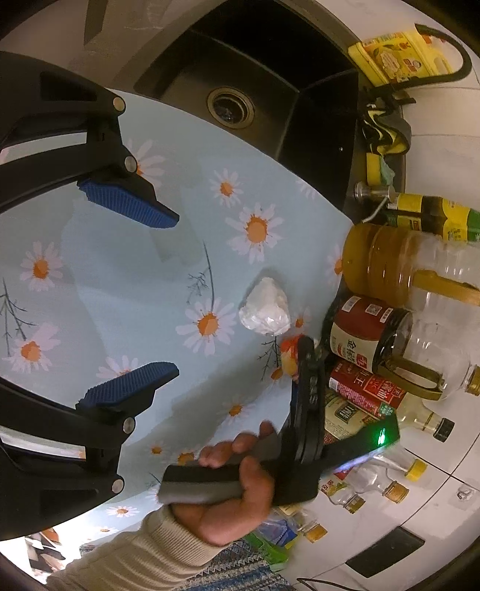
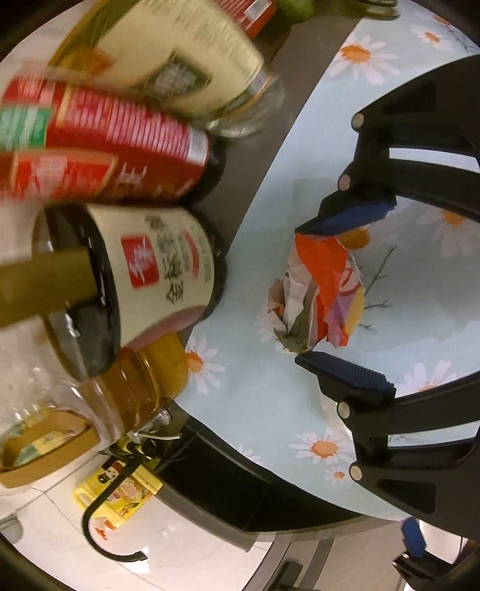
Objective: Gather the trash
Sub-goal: 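Close the right tool on the red crumpled wrapper while the left tool nears the plastic bag, then close the left tool on the white bundle in clear plastic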
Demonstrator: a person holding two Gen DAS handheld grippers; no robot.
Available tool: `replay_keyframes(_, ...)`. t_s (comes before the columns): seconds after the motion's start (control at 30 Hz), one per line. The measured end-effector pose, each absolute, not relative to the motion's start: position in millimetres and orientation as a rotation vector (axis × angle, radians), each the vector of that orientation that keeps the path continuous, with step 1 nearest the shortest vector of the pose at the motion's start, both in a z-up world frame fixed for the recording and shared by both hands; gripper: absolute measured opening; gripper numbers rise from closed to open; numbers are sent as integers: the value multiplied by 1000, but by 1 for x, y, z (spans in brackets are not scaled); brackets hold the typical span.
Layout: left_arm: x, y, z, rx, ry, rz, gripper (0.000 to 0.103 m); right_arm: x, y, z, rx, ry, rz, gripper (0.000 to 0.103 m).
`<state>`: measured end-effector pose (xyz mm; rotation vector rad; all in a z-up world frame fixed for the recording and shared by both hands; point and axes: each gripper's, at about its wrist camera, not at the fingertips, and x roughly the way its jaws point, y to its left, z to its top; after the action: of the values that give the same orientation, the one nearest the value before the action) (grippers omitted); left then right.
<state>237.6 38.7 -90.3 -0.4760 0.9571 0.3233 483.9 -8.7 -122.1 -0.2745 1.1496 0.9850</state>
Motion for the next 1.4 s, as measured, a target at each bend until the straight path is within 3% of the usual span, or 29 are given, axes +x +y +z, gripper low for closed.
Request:
replay_keyframes(0.53,316,55,-112,-416,1022,269,73,449,-109,-104,-183,1147,982,62)
replay_keyframes(1.0,367,70,-143,-317,1097,273,71,432,-131,-116,-175,1174,974,62)
replay_keyframes(1.03,369,71,-144,-315,1099,272,70,431,-131,-117,-176,1176,975,62)
replay_keyframes(1.1,374,70,-145,-308,1101,256,58,431,-131,-116,-176,1178,976,62)
replay_keyframes(1.4,377,67,-148,-298,1099,228,55,430,-134,-114,-175,1171,973,62)
